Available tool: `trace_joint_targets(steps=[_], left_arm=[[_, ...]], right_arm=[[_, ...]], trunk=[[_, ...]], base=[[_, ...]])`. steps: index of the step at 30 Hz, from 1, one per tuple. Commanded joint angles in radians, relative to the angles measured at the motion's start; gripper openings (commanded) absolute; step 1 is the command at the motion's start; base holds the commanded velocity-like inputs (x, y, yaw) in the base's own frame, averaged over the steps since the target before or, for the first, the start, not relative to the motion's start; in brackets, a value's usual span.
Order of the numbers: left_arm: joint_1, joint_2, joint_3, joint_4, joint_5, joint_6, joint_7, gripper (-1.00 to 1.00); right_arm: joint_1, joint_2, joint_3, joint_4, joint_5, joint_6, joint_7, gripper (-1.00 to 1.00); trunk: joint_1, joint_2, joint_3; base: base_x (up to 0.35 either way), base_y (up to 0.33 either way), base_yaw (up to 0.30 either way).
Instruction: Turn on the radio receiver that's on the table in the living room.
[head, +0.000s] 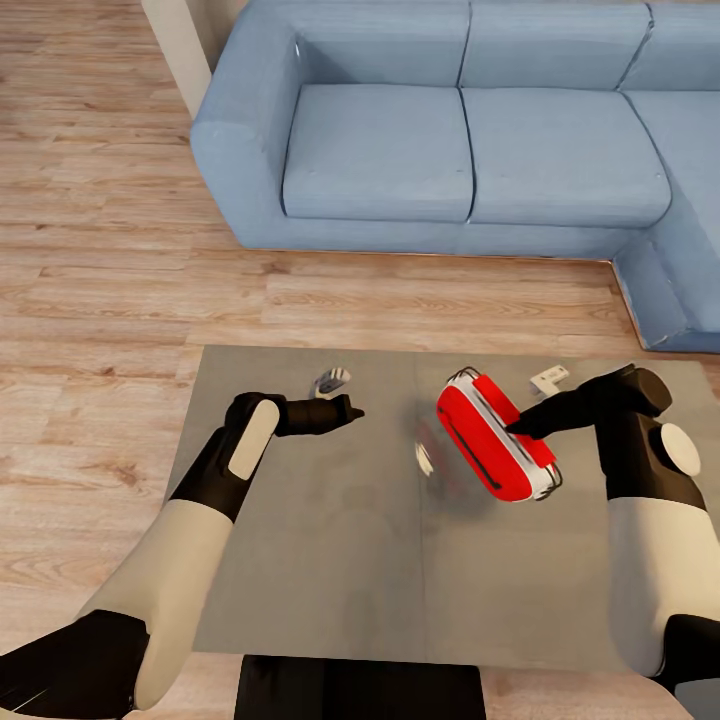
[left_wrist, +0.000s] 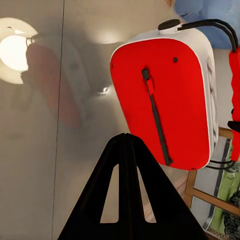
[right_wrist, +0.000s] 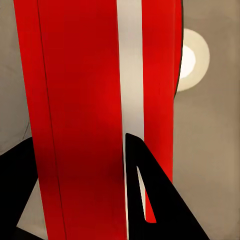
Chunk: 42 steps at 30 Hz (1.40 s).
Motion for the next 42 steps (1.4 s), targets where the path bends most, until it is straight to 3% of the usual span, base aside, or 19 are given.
trace_joint_targets(steps=[1,6,13,19,25,31,39,42], left_arm=[[0.0,0.0,0.0,0.0,0.0,0.0,0.0,-1.0],[0.0,0.0,0.0,-0.001,0.0,0.0,0.0,-1.0],[0.0,-0.001,0.0,-0.001,0.001,0.0,0.0,-1.0],[0.0,-0.002,0.0,0.0,0.002,0.0,0.0,-1.0],[0.0,-0.002,0.0,0.0,0.003,0.0,0.0,-1.0],[0.0,-0.002,0.0,0.0,0.003,-0.001,0.0,-1.0],[0.0,-0.002,0.0,0.0,0.003,-0.002,0.0,-1.0],[0.0,-0.002,0.0,0.0,0.003,-0.002,0.0,-1.0]], right_arm=[[0.0,0.0,0.0,0.0,-0.001,0.0,0.0,-1.0],[0.0,0.002,-0.003,0.001,-0.008,0.0,-0.01,-1.0],[0.0,0.001,-0.018,0.002,-0.073,0.0,-0.116,-1.0],[0.0,0.001,-0.017,0.01,-0.079,-0.001,-0.18,-1.0],[0.0,0.002,-0.017,0.078,-0.08,-0.008,-0.25,-1.0],[0.0,0.025,-0.018,0.136,-0.082,-0.028,-0.363,-1.0],[0.0,0.034,-0.018,0.14,-0.083,-0.038,-0.379,-1.0],[0.0,0.034,-0.018,0.14,-0.113,-0.053,-0.38,-1.0]], trunk=[[0.0,0.0,0.0],[0.0,0.0,0.0],[0.0,0.0,0.0],[0.0,0.0,0.0],[0.0,0.0,0.0],[0.0,0.0,0.0],[0.0,0.0,0.0],[0.0,0.0,0.0]], base=[[0.0,0.0,0.0],[0.0,0.0,0.0],[0.0,0.0,0.0],[0.0,0.0,0.0],[0.0,0.0,0.0],[0.0,0.0,0.0],[0.0,0.0,0.0],[0.0,0.0,0.0]])
